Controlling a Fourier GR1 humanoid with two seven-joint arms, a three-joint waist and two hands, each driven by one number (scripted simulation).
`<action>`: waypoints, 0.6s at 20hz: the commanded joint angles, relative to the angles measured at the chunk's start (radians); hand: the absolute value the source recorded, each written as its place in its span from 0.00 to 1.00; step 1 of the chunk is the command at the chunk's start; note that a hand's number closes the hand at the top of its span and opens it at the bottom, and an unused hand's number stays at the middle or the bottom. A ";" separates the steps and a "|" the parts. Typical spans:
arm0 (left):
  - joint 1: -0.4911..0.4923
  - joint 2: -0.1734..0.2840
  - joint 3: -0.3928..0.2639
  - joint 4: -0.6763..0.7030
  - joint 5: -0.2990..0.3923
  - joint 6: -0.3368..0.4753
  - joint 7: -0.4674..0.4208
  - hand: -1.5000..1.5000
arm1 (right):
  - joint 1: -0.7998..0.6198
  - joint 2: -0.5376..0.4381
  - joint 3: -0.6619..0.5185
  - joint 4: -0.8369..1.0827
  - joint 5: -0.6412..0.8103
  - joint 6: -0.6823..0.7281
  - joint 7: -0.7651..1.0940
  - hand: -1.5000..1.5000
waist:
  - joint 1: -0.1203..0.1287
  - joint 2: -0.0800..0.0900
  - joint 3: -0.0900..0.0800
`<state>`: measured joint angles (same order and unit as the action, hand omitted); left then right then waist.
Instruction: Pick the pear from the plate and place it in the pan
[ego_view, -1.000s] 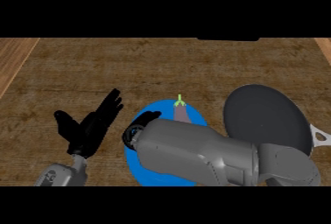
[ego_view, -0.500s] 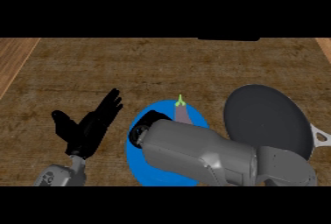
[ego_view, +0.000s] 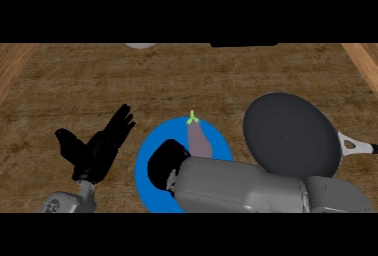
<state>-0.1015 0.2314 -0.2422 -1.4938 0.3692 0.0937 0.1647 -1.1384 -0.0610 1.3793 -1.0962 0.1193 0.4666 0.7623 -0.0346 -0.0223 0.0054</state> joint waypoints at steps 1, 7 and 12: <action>0.038 0.010 0.029 0.000 0.008 0.017 -0.009 0.50 | 0.131 -0.034 -0.056 -0.185 0.030 -0.236 0.004 1.00 | -0.079 -0.027 0.008; 0.068 0.018 0.055 -0.007 0.013 0.025 -0.027 0.50 | 0.268 -0.204 0.007 -0.477 0.235 -0.494 0.082 1.00 | -0.102 -0.026 0.002; 0.085 0.030 0.065 -0.014 0.019 0.019 -0.025 0.50 | 0.294 -0.328 -0.040 -0.712 0.434 -0.689 0.156 1.00 | -0.121 -0.035 0.002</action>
<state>-0.0208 0.2489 -0.1921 -1.5015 0.3838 0.1144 0.1403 -0.8798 -0.3097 1.3615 -1.6367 0.4270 -0.0841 0.8628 -0.1394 -0.0520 0.0080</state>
